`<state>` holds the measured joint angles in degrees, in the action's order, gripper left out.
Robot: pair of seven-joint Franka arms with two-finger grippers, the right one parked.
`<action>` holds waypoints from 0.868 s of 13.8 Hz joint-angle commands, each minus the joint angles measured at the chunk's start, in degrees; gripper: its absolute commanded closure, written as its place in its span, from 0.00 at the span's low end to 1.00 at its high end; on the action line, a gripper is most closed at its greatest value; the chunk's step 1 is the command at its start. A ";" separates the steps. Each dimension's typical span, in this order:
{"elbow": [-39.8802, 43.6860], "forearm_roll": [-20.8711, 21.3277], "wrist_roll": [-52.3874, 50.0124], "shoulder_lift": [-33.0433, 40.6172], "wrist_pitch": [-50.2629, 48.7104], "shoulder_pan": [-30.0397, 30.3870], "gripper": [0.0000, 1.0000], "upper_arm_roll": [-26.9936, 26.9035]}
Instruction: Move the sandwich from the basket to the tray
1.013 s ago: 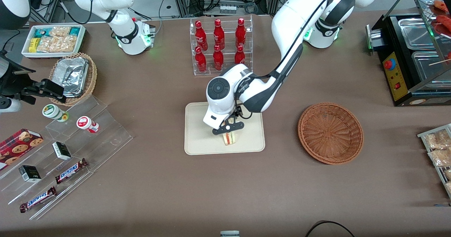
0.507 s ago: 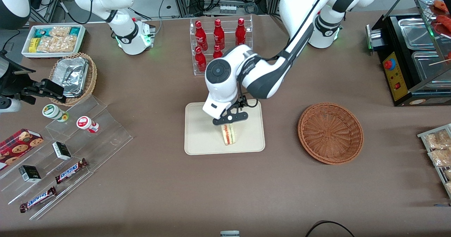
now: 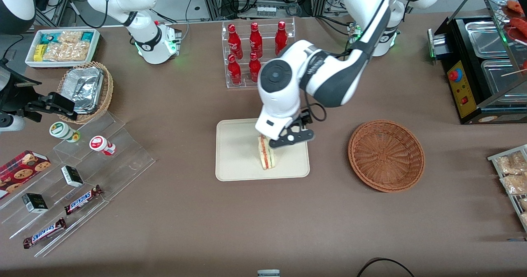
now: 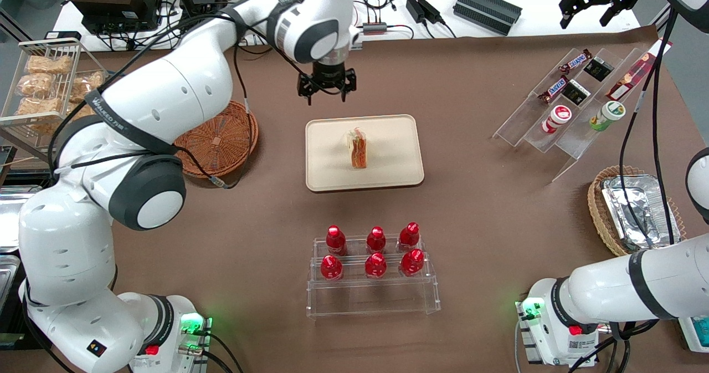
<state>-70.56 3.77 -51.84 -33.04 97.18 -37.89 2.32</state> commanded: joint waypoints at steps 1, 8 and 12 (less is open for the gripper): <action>-5.37 -3.33 6.29 6.04 -1.02 -0.25 0.00 -5.03; -7.13 -11.06 27.55 11.32 -9.01 -0.25 0.00 -21.02; -12.58 -11.86 38.55 17.03 -10.07 -0.34 0.00 -27.54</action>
<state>-78.55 -7.13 -17.02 -20.56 87.46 -37.27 -23.18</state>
